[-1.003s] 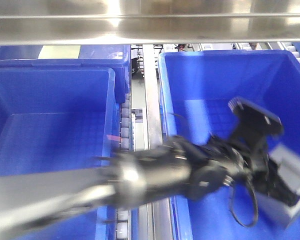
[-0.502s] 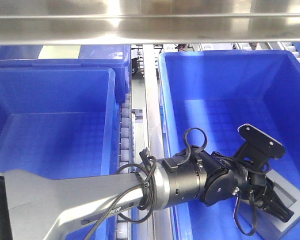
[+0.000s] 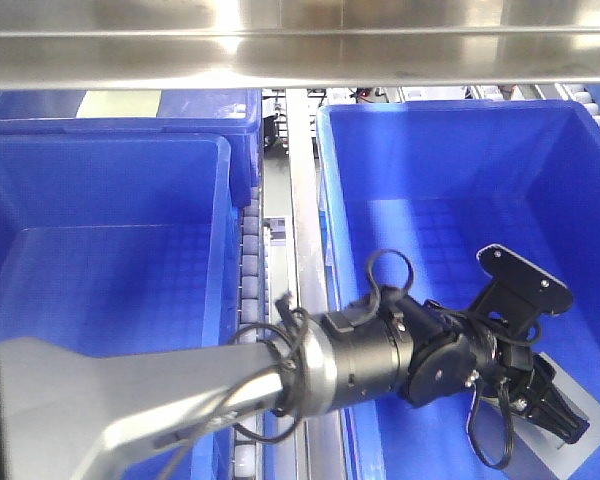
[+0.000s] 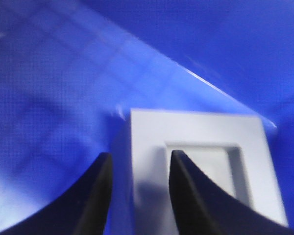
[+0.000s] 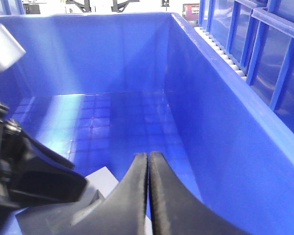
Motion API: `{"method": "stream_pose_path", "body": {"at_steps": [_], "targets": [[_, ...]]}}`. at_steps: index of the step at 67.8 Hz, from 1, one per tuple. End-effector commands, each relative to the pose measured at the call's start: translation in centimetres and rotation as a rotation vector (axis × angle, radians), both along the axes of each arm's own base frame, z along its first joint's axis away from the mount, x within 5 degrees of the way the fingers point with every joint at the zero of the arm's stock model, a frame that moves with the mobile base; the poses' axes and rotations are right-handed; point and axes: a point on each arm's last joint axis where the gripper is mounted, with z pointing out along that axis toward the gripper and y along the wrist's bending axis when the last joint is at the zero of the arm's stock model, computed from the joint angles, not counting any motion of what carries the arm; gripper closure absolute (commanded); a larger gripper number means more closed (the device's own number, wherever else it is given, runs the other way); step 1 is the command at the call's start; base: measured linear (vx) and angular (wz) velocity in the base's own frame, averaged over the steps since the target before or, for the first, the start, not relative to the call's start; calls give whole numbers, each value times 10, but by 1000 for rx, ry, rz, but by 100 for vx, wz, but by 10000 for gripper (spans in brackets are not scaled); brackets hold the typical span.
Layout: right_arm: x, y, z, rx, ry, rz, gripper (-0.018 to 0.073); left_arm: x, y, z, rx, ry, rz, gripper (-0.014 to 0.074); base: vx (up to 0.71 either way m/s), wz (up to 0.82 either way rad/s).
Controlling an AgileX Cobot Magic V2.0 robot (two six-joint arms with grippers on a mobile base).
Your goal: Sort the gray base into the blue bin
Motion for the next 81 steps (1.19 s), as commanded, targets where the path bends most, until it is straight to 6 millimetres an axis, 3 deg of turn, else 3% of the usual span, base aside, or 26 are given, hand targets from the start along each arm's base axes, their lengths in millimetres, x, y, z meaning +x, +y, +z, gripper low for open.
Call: {"method": "stream_pose_path", "body": {"at_steps": [1, 13, 28, 37, 55, 81], "targets": [[2, -1, 0, -21, -12, -4, 564, -6, 9, 67, -118, -87, -5, 379, 0, 0], [2, -1, 0, -21, -12, -4, 564, -14, 29, 101, -57, -190, -42, 606, 0, 0], [2, -1, 0, -21, -12, -4, 564, -38, 71, 135, -105, -239, -41, 603, 0, 0], [2, -1, 0, -21, -12, -4, 564, -56, 103, 136, -114, -245, -40, 603, 0, 0], [2, -1, 0, -21, -12, -4, 564, -105, 188, 141, -246, -326, -25, 603, 0, 0], [2, -1, 0, -21, -12, -4, 564, -162, 284, 119, -437, -358, 26, 603, 0, 0]]}}
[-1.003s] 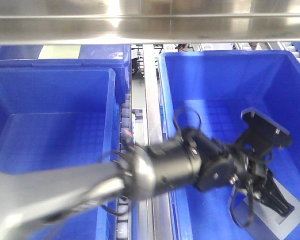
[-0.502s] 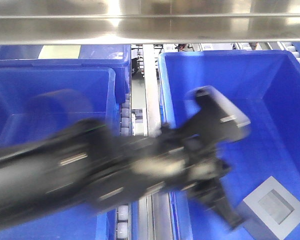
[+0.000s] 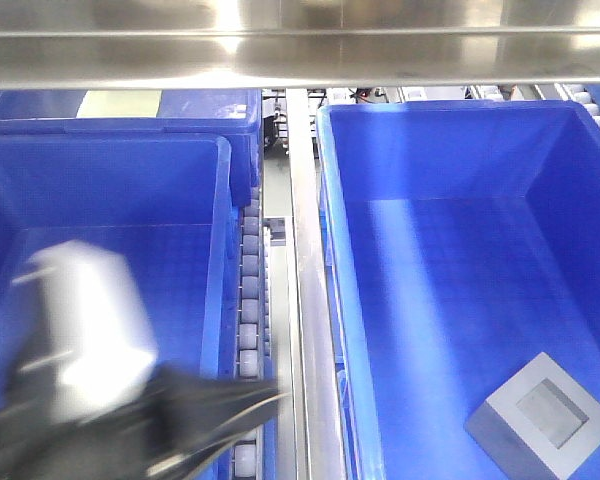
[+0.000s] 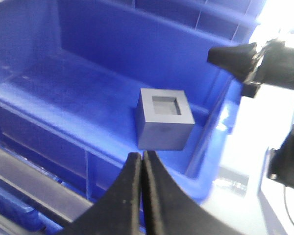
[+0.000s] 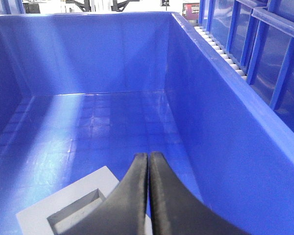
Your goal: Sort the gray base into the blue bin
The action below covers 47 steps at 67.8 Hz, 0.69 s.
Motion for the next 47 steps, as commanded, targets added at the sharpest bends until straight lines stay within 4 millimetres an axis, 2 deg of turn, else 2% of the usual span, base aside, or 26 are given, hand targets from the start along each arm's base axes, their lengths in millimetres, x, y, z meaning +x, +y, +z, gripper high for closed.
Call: {"method": "stream_pose_path", "body": {"at_steps": [1, 13, 25, 47], "targets": [[2, -1, 1, -21, -15, -4, 564, -11, 18, 12, -151, -62, 4, 603, 0, 0], [2, -1, 1, -21, -15, -4, 564, -33, 56, 2, -220, -103, 2, 603, 0, 0], [2, -1, 1, -21, -15, -4, 564, -47, 78, -1, -244, -118, 1, 603, 0, 0], [2, -1, 1, -21, -15, -4, 564, -48, 81, 0, -248, -120, 1, 603, 0, 0]]}}
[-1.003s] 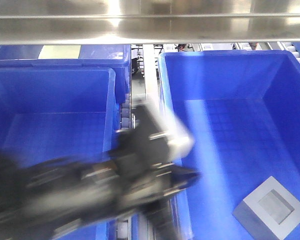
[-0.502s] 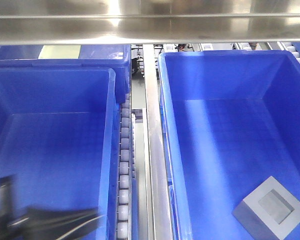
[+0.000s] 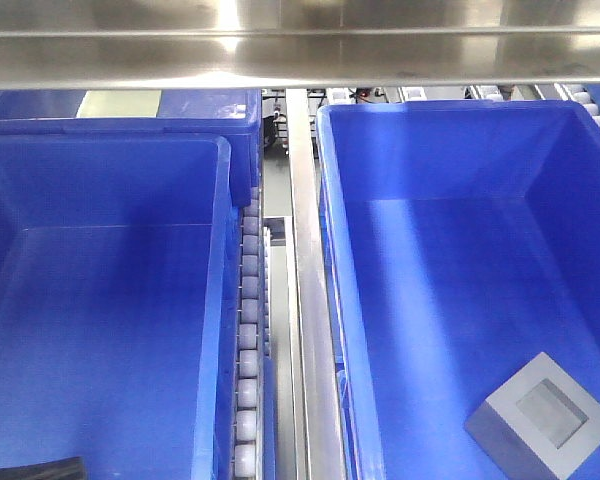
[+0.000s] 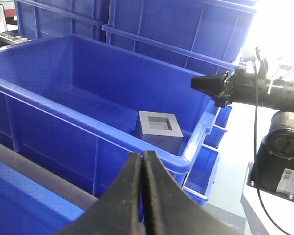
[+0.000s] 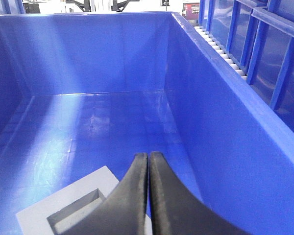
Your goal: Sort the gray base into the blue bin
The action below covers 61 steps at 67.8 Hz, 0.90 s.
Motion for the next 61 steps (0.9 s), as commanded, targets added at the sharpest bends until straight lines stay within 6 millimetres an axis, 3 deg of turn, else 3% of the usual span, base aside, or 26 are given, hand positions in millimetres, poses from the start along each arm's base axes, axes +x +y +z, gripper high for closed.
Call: {"method": "stream_pose_path", "body": {"at_steps": [1, 49, 61], "targets": [[2, -1, 1, -21, -16, -4, 564, 0, -1, 14, -81, -31, -1, 603, 0, 0], [2, -1, 1, -21, -16, -4, 564, 0, -1, 14, -48, -93, -15, 603, 0, 0], [2, -1, 1, -21, -16, -4, 564, -1, 13, 8, -80, -132, 70, 603, 0, 0]]}}
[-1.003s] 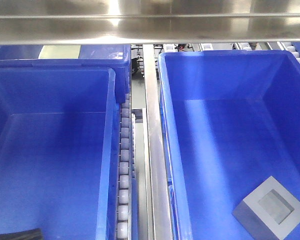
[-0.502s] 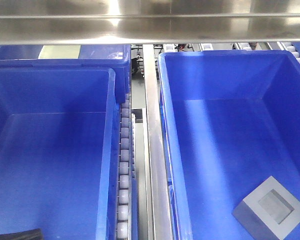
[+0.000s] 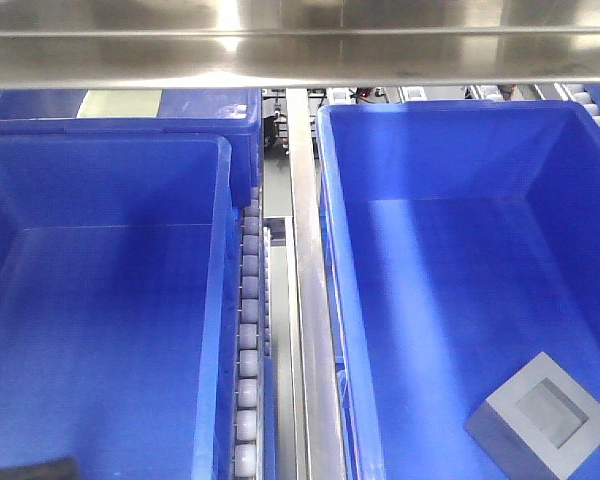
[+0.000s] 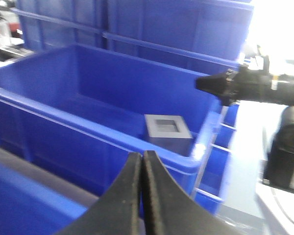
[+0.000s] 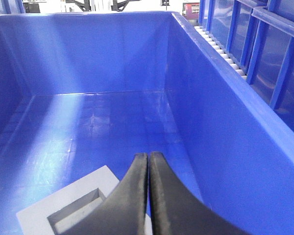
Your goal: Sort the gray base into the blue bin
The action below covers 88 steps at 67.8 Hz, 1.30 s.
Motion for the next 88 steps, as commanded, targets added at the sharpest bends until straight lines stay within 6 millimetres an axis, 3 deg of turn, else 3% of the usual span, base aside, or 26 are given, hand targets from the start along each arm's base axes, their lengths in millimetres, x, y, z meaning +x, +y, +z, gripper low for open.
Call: {"method": "stream_pose_path", "body": {"at_steps": [1, 15, 28, 45, 66, 88], "targets": [[2, -1, 1, -21, -16, -4, 564, 0, 9, 7, -98, -60, 62, 603, 0, 0], [2, -1, 1, -21, -16, -4, 564, -3, 40, -28, -142, -164, 337, 603, 0, 0], [2, -1, 1, -21, -16, -4, 564, -1, 57, -62, -120, -191, 642, 603, 0, 0], [2, -1, 1, -21, -16, -4, 564, 7, 71, -81, -78, -182, 949, 603, 0, 0], [2, -1, 1, -21, -16, -4, 564, 8, 78, -85, -64, -205, 1082, 603, 0, 0], [2, -1, 1, -21, -16, -4, 564, 8, 79, -85, -64, -206, 1088, 603, 0, 0]]}}
